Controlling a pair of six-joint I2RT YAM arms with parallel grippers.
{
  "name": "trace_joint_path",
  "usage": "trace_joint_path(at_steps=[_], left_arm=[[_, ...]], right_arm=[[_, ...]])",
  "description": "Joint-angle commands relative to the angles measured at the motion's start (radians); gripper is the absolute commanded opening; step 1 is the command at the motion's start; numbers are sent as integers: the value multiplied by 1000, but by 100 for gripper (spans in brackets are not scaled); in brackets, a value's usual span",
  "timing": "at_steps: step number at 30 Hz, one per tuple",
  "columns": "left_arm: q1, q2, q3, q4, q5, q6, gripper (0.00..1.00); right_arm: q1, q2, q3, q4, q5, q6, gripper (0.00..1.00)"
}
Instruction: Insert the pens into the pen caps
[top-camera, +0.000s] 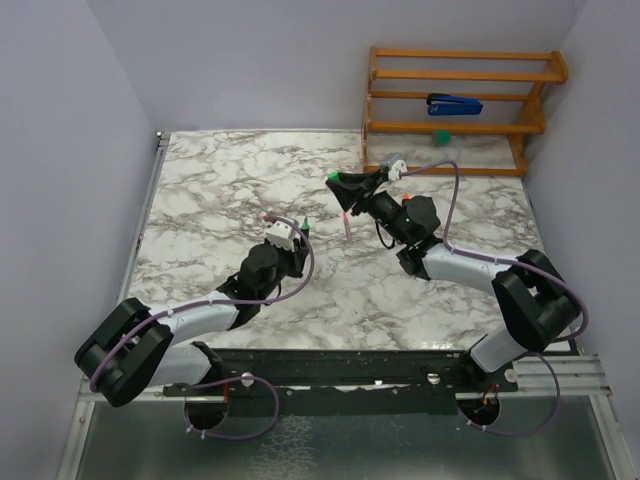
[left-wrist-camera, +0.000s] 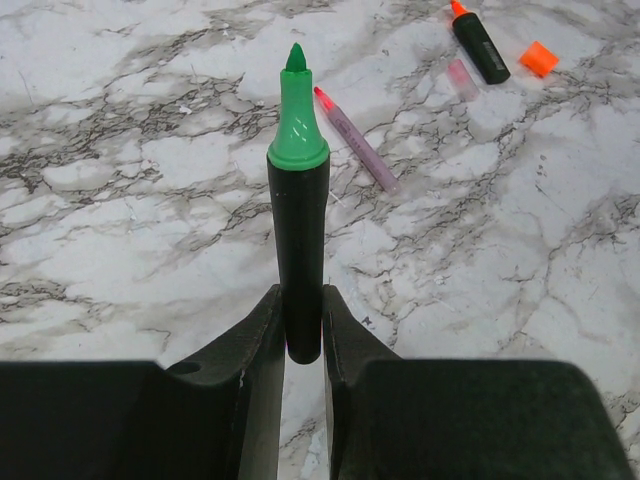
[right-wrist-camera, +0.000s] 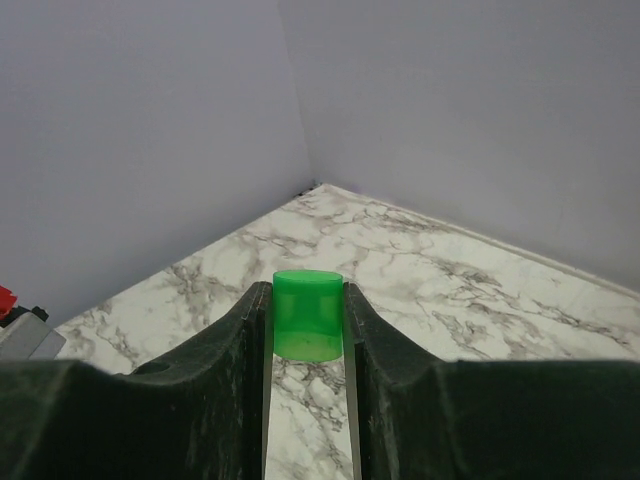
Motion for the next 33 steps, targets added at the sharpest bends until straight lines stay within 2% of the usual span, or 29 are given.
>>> trace_joint_path(at_steps=[1,8,20,33], left_arm=[[-14,16,41,73,-42,32,0],[-13,44,84,91,-36,49,0],[-13,101,142,172,116,-21,0],[-14,105,133,188,108,-45,0]], right_arm=[[18,19,19,36,45,62,0],[49,36,25,20,27,93,0],[93,92,18,79,39,109,1],[93,76,-10,109,61,76,0]])
